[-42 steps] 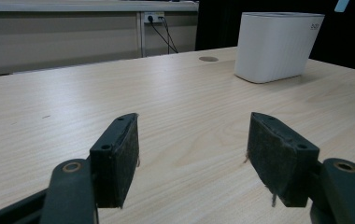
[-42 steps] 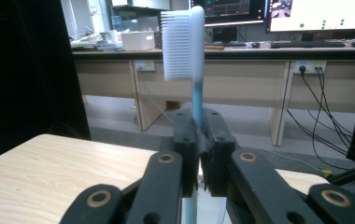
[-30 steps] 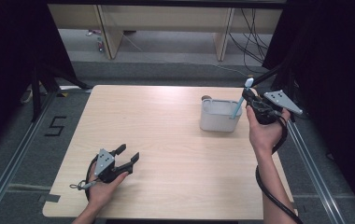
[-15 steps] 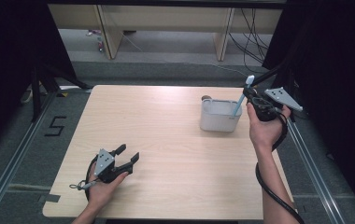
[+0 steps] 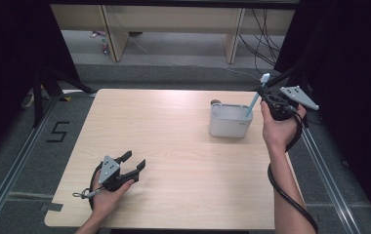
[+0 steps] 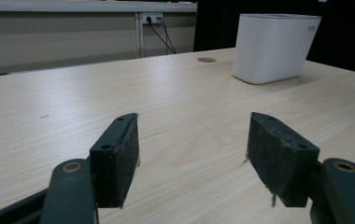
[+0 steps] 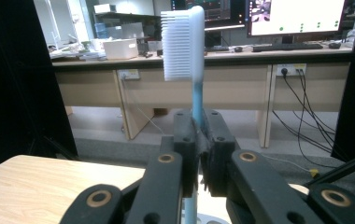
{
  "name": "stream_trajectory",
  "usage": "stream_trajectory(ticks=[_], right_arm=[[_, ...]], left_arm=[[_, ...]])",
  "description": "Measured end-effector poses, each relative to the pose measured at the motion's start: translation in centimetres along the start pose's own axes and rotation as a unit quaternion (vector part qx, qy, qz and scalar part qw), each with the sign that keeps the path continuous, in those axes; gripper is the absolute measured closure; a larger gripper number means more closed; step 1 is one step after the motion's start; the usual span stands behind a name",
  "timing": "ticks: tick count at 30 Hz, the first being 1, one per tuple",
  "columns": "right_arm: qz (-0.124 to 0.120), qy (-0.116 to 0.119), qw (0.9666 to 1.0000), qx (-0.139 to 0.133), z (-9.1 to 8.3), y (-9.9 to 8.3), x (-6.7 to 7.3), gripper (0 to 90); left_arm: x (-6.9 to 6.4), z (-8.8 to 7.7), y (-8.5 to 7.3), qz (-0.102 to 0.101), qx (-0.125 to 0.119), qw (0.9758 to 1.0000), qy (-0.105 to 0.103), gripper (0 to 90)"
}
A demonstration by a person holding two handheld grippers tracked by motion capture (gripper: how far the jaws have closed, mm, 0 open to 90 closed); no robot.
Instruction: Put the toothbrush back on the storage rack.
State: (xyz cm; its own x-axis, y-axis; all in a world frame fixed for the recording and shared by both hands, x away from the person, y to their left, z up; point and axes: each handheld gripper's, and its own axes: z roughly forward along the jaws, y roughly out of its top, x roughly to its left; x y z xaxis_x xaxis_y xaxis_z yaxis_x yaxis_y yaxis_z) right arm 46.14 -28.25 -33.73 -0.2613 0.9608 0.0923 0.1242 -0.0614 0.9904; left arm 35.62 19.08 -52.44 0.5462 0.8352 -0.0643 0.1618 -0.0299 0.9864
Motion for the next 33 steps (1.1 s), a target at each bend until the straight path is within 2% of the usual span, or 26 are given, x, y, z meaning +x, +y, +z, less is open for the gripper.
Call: stream_trajectory(ticks=[3,4,14,24,33], right_arm=[[0.001,-0.004,1.0000,0.001,0.3,0.0,-0.2,86.0],[0.003,-0.005,1.0000,0.002,0.4,0.1,-0.2,86.0],[0.006,-0.010,0.9999,0.000,0.9,0.3,-0.3,85.9],[-0.002,-0.020,0.9997,-0.010,1.5,0.4,-0.4,85.9],[0.003,-0.029,0.9996,0.006,2.1,-0.6,-0.9,85.9]], left_arm=[[0.0,0.0,0.0,-0.002,0.000,1.0000,0.000,33.7],[0.0,-0.2,0.1,-0.001,0.011,0.9999,0.005,33.7],[0.0,-0.2,0.1,-0.003,0.009,0.9999,0.004,33.6],[0.0,-0.2,0.1,-0.002,0.008,1.0000,0.005,33.7],[0.1,-0.2,0.1,-0.005,0.008,0.9999,0.004,33.7]])
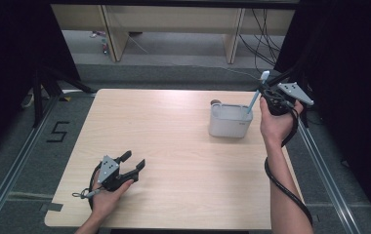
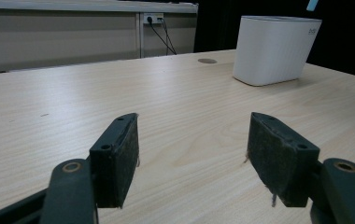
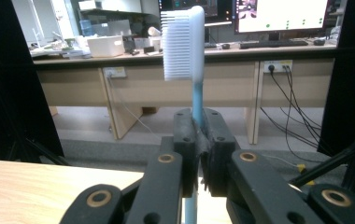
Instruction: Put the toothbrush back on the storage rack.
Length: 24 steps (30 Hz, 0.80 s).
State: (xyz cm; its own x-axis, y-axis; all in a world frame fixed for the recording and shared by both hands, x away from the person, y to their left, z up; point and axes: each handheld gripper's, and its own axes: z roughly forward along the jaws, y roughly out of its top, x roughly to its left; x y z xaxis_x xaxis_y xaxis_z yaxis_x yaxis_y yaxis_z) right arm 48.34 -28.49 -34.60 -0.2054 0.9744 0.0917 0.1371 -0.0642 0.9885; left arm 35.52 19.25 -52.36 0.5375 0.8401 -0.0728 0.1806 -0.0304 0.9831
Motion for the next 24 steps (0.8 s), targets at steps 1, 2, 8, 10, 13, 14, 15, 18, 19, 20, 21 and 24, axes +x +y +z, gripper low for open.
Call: stream_trajectory(ticks=[1,2,8,10,13,14,15,18,19,20,21,24], right_arm=[[0.001,0.002,1.0000,0.000,0.1,-0.1,-0.1,85.9],[0.001,0.000,1.0000,0.001,0.1,-0.2,-0.1,85.9],[0.007,-0.008,0.9999,0.007,0.4,-0.9,-0.3,85.9],[-0.001,-0.006,0.9999,0.011,0.5,-1.1,-0.3,85.9],[0.001,-0.005,0.9999,0.015,0.7,-1.4,-0.3,85.9],[0.000,-0.003,0.9999,0.015,0.8,-1.7,-0.2,85.9],[-0.001,-0.002,0.9998,0.018,0.8,-1.8,-0.2,85.9],[0.004,-0.002,0.9996,0.027,0.9,-2.2,-0.2,85.8],[0.007,-0.006,0.9996,0.026,1.0,-2.5,-0.1,85.8],[0.004,-0.003,0.9995,0.031,1.0,-2.6,-0.2,85.8],[0.003,-0.004,0.9996,0.028,1.0,-2.8,-0.2,85.8],[0.012,-0.002,0.9995,0.031,1.1,-3.2,-0.2,85.8]], left_arm=[[0.0,0.0,0.0,0.000,0.000,1.0000,0.000,33.7],[0.0,0.0,0.0,0.000,0.000,1.0000,0.000,33.7],[0.0,0.0,0.0,0.000,0.001,1.0000,0.000,33.7],[0.0,0.0,0.0,-0.001,0.002,1.0000,0.001,33.7],[0.0,0.0,0.0,0.000,0.001,1.0000,0.000,33.7],[0.0,0.0,0.0,0.001,0.001,1.0000,0.000,33.7],[0.0,0.0,0.0,0.001,0.001,1.0000,0.000,33.7],[0.0,0.0,0.0,0.000,0.001,1.0000,0.000,33.7],[0.0,0.0,0.0,0.000,0.000,1.0000,-0.001,33.7],[0.0,0.0,0.0,-0.001,0.000,1.0000,-0.001,33.7],[0.0,0.0,0.0,-0.001,0.000,1.0000,-0.001,33.7],[0.0,0.0,0.0,-0.001,0.001,1.0000,0.000,33.7]])
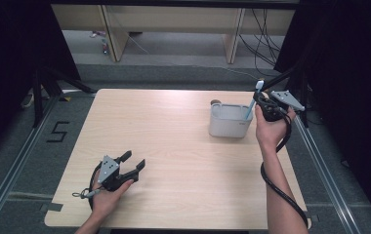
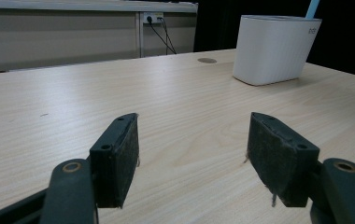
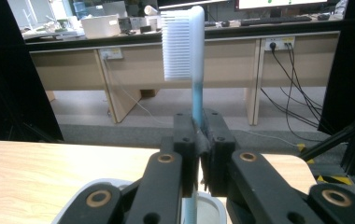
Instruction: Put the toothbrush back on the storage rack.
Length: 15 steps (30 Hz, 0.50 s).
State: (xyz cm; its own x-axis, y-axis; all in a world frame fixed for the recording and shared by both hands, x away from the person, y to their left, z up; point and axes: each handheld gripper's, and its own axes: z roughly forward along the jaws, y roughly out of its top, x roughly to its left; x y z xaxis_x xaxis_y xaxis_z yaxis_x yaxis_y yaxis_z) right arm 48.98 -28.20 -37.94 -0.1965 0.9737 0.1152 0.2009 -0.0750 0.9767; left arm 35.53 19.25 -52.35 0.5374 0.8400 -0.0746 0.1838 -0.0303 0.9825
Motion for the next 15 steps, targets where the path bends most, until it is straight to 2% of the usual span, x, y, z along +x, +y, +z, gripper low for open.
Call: stream_trajectory(ticks=[1,11,12,15], right_arm=[[-0.009,-0.001,0.9999,0.005,0.0,-0.2,-0.1,85.8],[0.009,-0.005,0.9997,0.023,0.5,-2.0,-0.3,85.6],[0.002,-0.004,0.9996,0.027,0.5,-2.1,-0.4,85.6],[0.004,-0.004,0.9995,0.031,0.6,-2.5,-0.5,85.5]], left_arm=[[0.0,0.0,0.0,0.000,0.000,1.0000,-0.001,33.7],[0.0,0.0,0.0,-0.001,-0.001,1.0000,-0.001,33.7],[0.0,0.0,0.0,0.000,-0.001,1.0000,-0.002,33.7],[0.0,0.0,0.0,0.002,-0.001,1.0000,-0.003,33.8]])
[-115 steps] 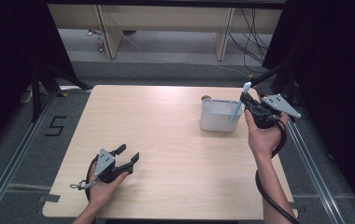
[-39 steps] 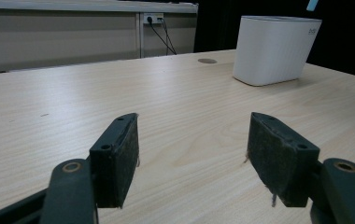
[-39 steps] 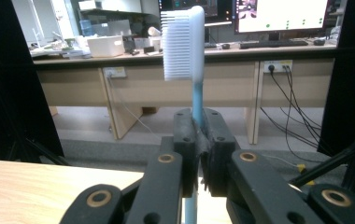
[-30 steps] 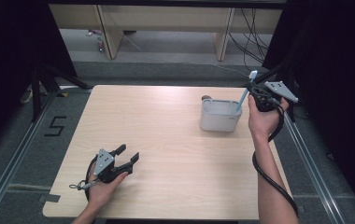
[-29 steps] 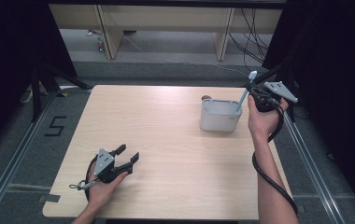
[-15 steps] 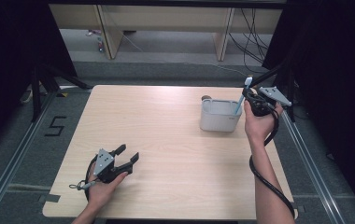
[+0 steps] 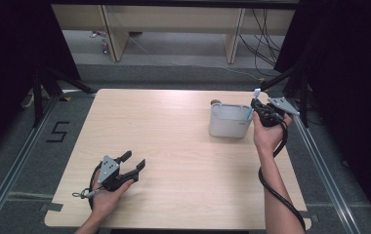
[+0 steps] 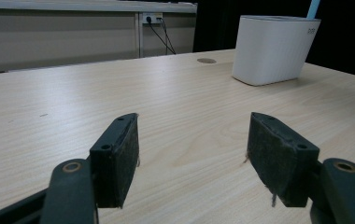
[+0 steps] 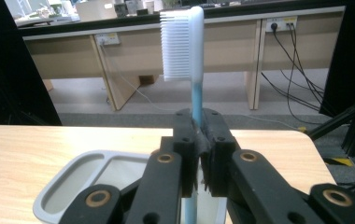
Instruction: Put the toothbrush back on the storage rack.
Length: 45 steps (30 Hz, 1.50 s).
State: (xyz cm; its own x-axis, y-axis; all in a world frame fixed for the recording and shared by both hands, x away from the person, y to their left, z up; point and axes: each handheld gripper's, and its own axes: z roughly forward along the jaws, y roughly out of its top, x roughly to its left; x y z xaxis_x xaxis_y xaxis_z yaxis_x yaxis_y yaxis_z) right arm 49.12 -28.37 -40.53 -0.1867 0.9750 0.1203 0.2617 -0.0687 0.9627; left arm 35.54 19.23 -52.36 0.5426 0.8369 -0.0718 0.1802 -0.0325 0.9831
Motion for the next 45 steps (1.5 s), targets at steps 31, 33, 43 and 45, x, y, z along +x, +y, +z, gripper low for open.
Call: stream_trajectory(ticks=[31,33,43,45], right_arm=[[-0.003,-0.005,0.9989,0.047,1.2,-3.3,-0.4,85.1],[0.003,-0.003,0.9990,0.046,1.3,-3.4,-0.4,84.9],[-0.002,-0.010,0.9987,0.049,1.4,-3.4,-0.2,84.0],[-0.024,-0.025,0.9979,0.055,1.4,-3.4,-0.1,82.7]], left_arm=[[0.0,0.0,0.0,0.000,0.000,1.0000,-0.002,33.9],[0.0,0.0,0.0,0.000,0.000,1.0000,-0.002,33.9],[0.0,0.0,0.0,-0.001,-0.001,1.0000,-0.003,33.8],[0.1,-0.1,0.0,-0.003,-0.001,1.0000,-0.002,33.8]])
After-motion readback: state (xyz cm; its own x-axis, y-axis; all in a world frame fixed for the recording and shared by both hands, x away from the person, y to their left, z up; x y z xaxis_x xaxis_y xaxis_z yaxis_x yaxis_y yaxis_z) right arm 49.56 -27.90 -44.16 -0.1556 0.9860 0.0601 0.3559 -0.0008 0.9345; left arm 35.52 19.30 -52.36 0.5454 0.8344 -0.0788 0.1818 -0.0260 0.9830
